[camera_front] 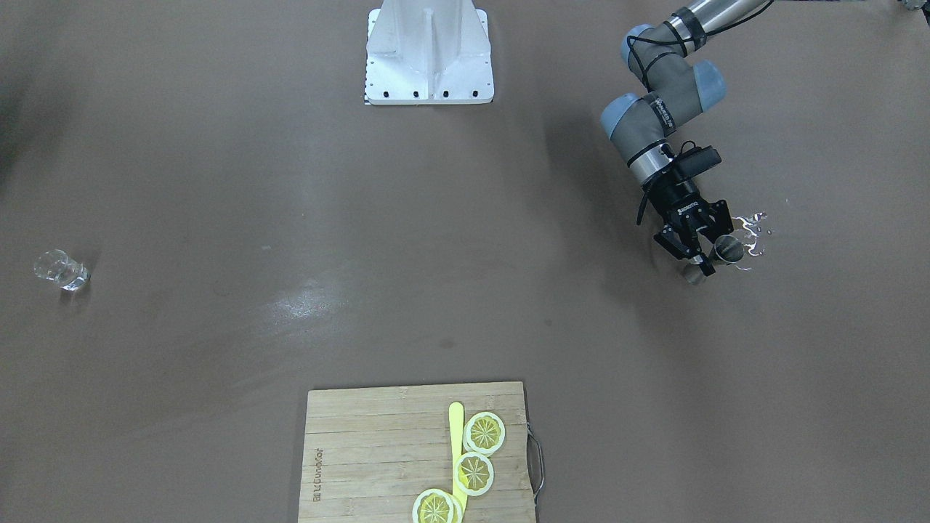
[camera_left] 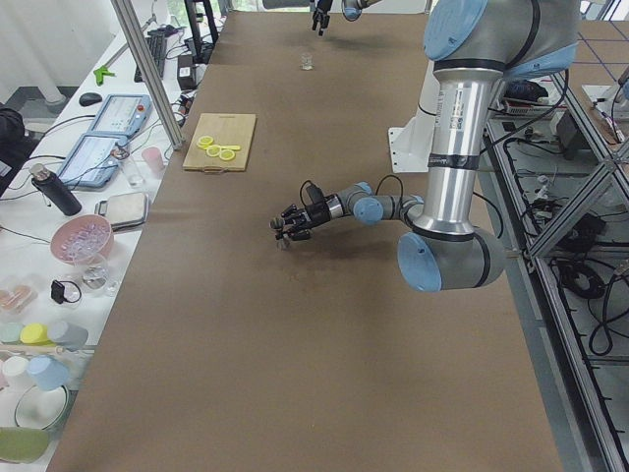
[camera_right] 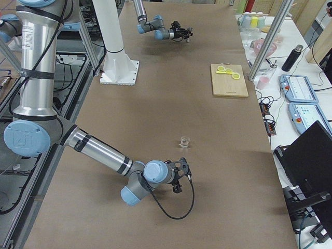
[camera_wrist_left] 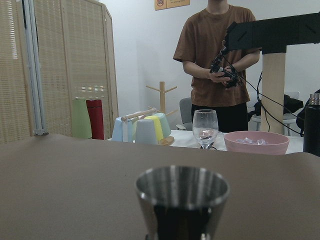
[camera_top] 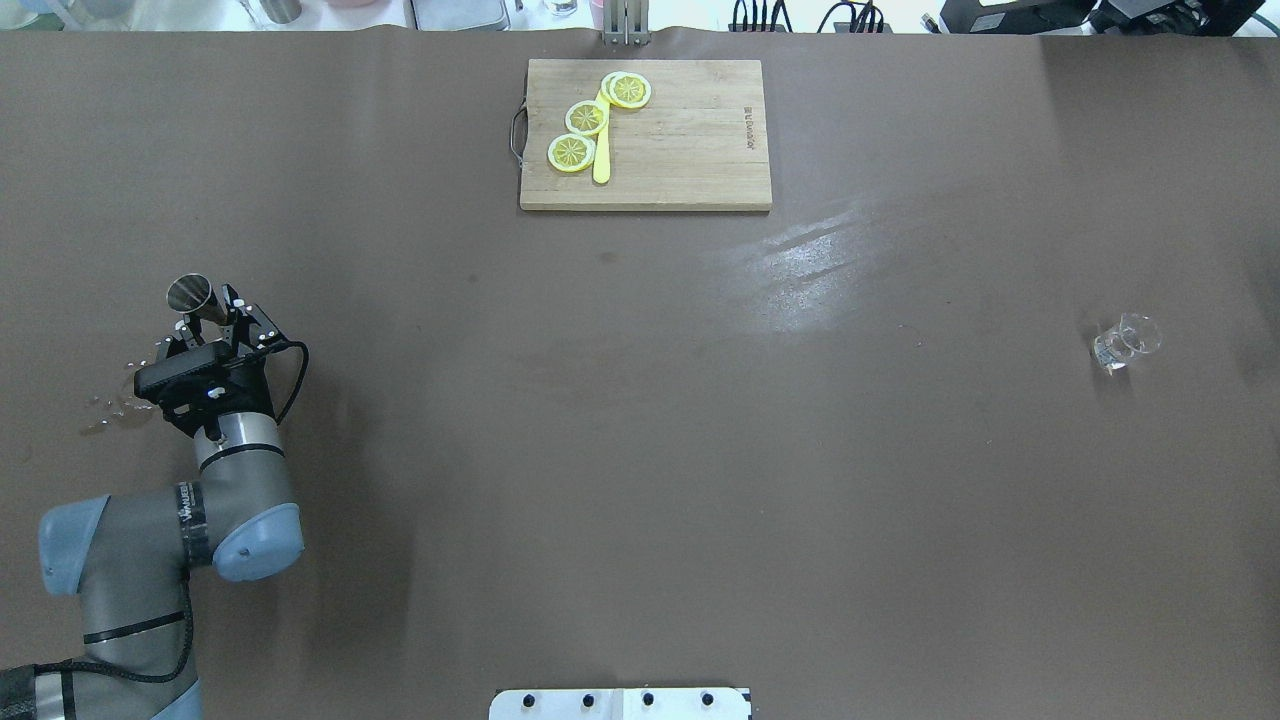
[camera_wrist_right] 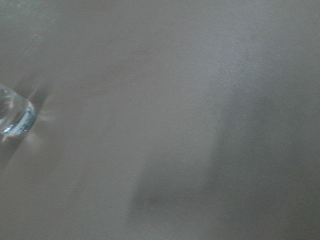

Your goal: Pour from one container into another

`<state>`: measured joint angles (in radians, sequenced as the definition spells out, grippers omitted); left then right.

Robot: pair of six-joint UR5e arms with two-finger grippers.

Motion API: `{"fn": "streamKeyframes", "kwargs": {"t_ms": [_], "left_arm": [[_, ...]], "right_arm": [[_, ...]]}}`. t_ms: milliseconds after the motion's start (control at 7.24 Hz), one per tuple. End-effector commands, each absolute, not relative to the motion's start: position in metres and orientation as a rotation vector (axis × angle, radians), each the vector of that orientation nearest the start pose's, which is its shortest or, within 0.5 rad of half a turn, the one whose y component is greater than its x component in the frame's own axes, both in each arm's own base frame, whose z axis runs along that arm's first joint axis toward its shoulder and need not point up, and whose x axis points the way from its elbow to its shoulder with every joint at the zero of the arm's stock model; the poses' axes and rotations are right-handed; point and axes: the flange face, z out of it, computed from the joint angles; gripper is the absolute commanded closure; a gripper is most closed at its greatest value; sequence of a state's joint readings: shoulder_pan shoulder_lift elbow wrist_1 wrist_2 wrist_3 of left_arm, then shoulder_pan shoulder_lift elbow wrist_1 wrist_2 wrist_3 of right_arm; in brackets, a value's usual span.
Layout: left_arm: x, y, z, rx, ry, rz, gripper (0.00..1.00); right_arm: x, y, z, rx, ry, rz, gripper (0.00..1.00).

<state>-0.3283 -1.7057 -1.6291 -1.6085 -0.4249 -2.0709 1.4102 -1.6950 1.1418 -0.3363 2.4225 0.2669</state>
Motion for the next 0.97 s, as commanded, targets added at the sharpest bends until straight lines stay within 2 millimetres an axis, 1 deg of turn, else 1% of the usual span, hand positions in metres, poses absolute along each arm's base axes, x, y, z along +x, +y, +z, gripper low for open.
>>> {"fn": "streamKeyframes", "kwargs": {"t_ms": [0,138,276,414,553,691,829], "left_arm": [[0.448,-0.389,0.525,1.159,0.315,-0.864,0.31],[0.447,-0.390,0.524,1.159,0.316,-0.866,0.10],[0.447,-0.390,0.523,1.159,0.315,-0.865,0.03],[0.447,-0.390,0.521,1.159,0.318,-0.866,0.03],[0.445,-0.389,0.520,1.159,0.322,-0.868,0.03],[0.440,-0.388,0.515,1.160,0.327,-0.871,0.03],[0.435,-0.389,0.511,1.161,0.329,-0.873,0.03]], "right_arm": [[0.000,-0.429,0.770,0.312,-0.852,-0.087,0.00],[0.010,-0.442,0.756,0.201,-0.828,-0.011,0.00],[0.011,-0.447,0.748,0.163,-0.799,0.012,0.00],[0.011,-0.446,0.753,0.110,-0.792,0.032,0.00],[0.008,-0.446,0.750,0.056,-0.791,0.048,0.00],[0.004,-0.460,0.730,0.023,-0.783,0.055,0.00],[0.009,-0.472,0.707,-0.047,-0.766,0.100,0.00]]}}
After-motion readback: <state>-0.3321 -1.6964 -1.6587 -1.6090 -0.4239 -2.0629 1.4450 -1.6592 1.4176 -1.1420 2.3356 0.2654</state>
